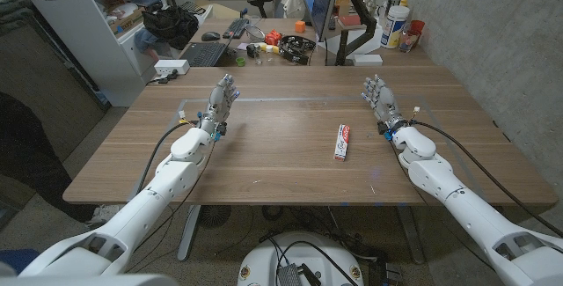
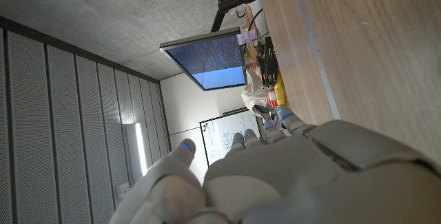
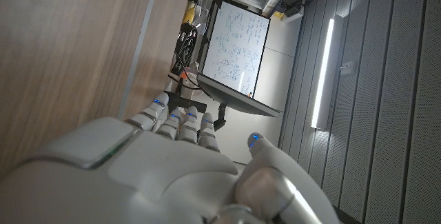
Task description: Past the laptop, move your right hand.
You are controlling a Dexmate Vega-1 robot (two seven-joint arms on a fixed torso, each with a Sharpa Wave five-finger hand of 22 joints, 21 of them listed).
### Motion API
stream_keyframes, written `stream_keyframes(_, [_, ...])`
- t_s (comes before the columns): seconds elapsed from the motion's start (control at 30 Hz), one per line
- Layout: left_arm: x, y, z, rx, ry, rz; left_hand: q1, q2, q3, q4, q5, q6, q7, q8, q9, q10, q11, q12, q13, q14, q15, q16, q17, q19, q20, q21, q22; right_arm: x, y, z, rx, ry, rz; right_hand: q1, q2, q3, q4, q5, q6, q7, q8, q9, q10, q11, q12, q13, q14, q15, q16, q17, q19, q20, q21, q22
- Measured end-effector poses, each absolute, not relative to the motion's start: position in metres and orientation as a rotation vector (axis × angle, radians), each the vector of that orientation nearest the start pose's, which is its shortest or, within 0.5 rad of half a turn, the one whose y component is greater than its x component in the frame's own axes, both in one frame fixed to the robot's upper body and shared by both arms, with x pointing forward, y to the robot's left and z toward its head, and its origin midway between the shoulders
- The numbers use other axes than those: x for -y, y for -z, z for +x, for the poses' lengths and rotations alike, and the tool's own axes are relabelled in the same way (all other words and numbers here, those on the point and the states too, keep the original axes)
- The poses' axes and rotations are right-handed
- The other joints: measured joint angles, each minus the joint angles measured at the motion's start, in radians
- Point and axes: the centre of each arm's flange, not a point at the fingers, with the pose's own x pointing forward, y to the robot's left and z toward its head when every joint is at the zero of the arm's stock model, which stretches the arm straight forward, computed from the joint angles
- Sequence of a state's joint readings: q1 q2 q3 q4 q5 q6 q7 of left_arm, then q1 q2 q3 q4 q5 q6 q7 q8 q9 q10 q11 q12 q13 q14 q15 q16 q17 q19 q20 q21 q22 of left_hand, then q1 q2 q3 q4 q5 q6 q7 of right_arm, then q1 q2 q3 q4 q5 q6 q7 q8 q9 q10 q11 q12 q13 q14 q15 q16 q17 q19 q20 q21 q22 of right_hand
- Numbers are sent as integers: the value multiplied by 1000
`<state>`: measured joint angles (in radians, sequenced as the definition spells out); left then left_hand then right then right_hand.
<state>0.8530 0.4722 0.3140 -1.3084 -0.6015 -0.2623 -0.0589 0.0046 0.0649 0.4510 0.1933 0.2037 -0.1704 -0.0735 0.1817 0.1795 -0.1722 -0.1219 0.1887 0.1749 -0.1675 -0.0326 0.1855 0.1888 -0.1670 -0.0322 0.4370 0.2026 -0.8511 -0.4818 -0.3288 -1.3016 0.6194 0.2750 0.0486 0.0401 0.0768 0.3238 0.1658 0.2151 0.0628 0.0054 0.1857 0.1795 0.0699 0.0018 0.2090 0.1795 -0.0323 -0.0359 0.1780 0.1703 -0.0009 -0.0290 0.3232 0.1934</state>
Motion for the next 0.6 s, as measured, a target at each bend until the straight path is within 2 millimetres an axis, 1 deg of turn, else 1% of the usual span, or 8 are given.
stream_keyframes(0.07, [-290, 24, 652, 597, 210, -37, 0, 0, 0, 0, 0, -2, -2, 0, 0, 0, 0, 0, 0, 0, 0, 0, 0, 0, 0, 0, 0, 291, 27, 652, 596, -205, 42, 0, 0, 0, 0, 0, 0, 0, 0, 0, 0, 0, 0, 0, 0, 0, 0, 0, 0, 0, 0, 0])
stream_keyframes(0.13, [-289, 25, 652, 594, 213, -31, 0, 0, 0, 0, 0, -2, -2, 0, 0, 0, 0, 0, 0, 0, 0, 0, 0, 0, 0, 0, 0, 291, 26, 652, 598, -204, 44, 0, 0, 0, 0, 0, 0, 0, 0, 0, 5, 5, 0, 0, 0, 0, 0, 0, 0, 0, 0, 0])
stream_keyframes(0.33, [-289, 24, 652, 593, 214, -27, 0, 0, 0, 0, 0, -2, -2, 0, 0, 0, 0, 0, 0, 0, 0, 0, 0, 0, 0, 0, 0, 291, 24, 652, 603, -207, 38, 0, 0, 5, -3, 0, 1, 1, 0, 0, 5, 5, 0, 0, 0, 0, 0, 0, 0, 0, 0, 0])
stream_keyframes(0.37, [-290, 24, 652, 593, 213, -26, 0, 0, 0, 0, 0, -2, -2, 0, 0, 0, 0, 3, 0, 0, 0, 0, 0, 0, 0, 0, 0, 291, 23, 652, 604, -208, 36, 7, 7, 6, -4, 0, 6, 2, 0, 0, 5, 5, 0, 0, 0, 0, 0, 0, 0, 0, 0, 0])
stream_keyframes(0.47, [-290, 24, 652, 595, 211, -31, 0, 0, 0, 0, 0, -2, -1, 0, 0, 0, 0, 3, 0, 0, 0, 0, 0, 0, 0, 0, 0, 291, 23, 652, 609, -210, 27, 7, 7, 8, -12, 0, 13, -2, 7, 0, 11, 10, 0, 0, 0, 0, 0, -2, 0, 0, 0, 0])
stream_keyframes(0.5, [-290, 24, 652, 594, 212, -31, 0, 0, 0, 0, 0, -1, -1, 0, 0, 0, 0, 3, 0, 0, 0, 0, 0, 0, 0, 0, 0, 291, 22, 651, 612, -210, 25, 11, 11, 11, -15, 0, 16, 2, 8, 0, 18, 11, 4, 0, 0, 0, 0, -3, 0, 0, 0, 0])
stream_keyframes(0.57, [-289, 24, 652, 592, 213, -27, 0, 0, 0, 0, 0, -2, -1, 0, 0, 0, 0, 3, 0, 0, 0, 0, 0, 0, 0, 0, 0, 292, 22, 651, 616, -209, 24, 12, 12, 12, -16, 0, 22, 0, 8, 0, 21, 11, 8, 0, 4, 4, 0, -3, 4, -4, 0, 0])
stream_keyframes(0.6, [-290, 24, 652, 593, 211, -30, 0, 0, 0, 0, 0, -1, -1, 0, 0, 0, 0, 3, 0, 0, 0, 0, 0, 0, 0, 0, 0, 292, 21, 651, 618, -209, 19, 12, 12, 11, -20, 0, 25, 0, 8, 0, 21, 11, 8, 0, 4, 4, 0, -3, 4, -4, 0, 0])
